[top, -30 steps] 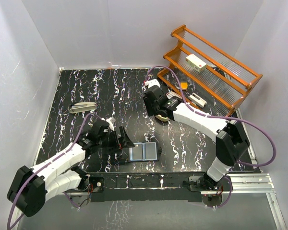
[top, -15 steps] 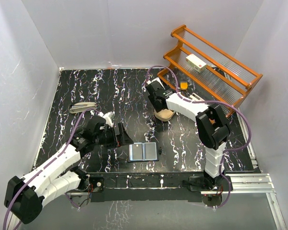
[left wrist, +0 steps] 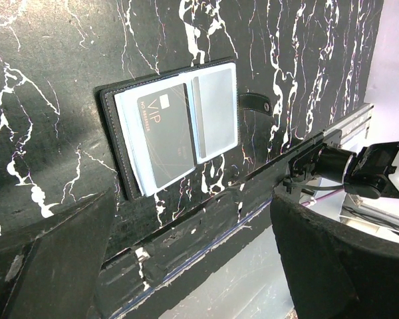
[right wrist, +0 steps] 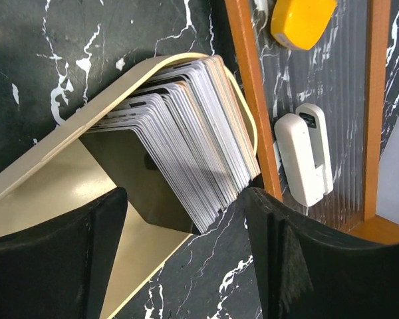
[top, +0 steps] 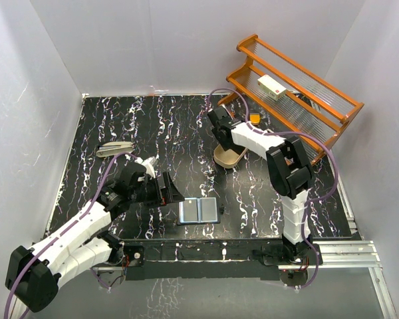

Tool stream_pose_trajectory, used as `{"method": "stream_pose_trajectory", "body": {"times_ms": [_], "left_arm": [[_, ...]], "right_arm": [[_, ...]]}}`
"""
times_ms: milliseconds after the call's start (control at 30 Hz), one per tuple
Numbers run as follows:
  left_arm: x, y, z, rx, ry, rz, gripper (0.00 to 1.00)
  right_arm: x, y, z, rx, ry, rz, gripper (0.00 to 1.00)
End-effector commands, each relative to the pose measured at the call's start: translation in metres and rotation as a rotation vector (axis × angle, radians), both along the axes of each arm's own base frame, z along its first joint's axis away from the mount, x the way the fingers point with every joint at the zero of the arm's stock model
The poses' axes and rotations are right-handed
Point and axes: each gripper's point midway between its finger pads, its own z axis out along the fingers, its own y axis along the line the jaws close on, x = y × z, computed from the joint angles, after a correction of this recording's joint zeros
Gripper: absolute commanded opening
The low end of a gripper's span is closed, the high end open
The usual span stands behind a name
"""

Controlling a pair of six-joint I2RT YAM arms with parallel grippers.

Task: Put the credit cards into the card holder
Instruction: Pick up the credit card from the storage box.

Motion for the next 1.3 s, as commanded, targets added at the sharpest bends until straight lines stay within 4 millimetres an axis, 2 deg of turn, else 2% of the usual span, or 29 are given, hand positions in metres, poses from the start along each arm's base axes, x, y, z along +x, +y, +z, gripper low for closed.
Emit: {"method": "stream_pose_trajectory", "body": {"times_ms": [0, 167, 400, 867, 1267], "left_arm": [[-0.005, -0.003, 0.002, -0.023, 0.014, -0.014, 0.99], [-0.007, -0.001, 0.001, -0.019, 0.014, -0.013, 0.99], [-0.007, 0.0, -0.001, -0.02, 0.013, -0.007, 0.99], [-0.006, -0.001, -0.004, -0.018, 0.02, -0.005, 0.99], [-0.007, -0.001, -0.004, -0.021, 0.022, -0.007, 0.98]], "right_arm": [[0.014, -0.002, 0.012, -0.026, -0.039, -0.003, 0.7], [0.016, -0.011, 0.007, -0.067, -0.036, -0.027, 0.67], [0.017, -0.021, 0.008, -0.107, -0.043, -0.049, 0.58], [0.019, -0.024, 0.014, -0.118, -0.064, -0.062, 0.43], [0.021, -0.024, 0.027, -0.114, -0.089, -0.074, 0.29]]}}
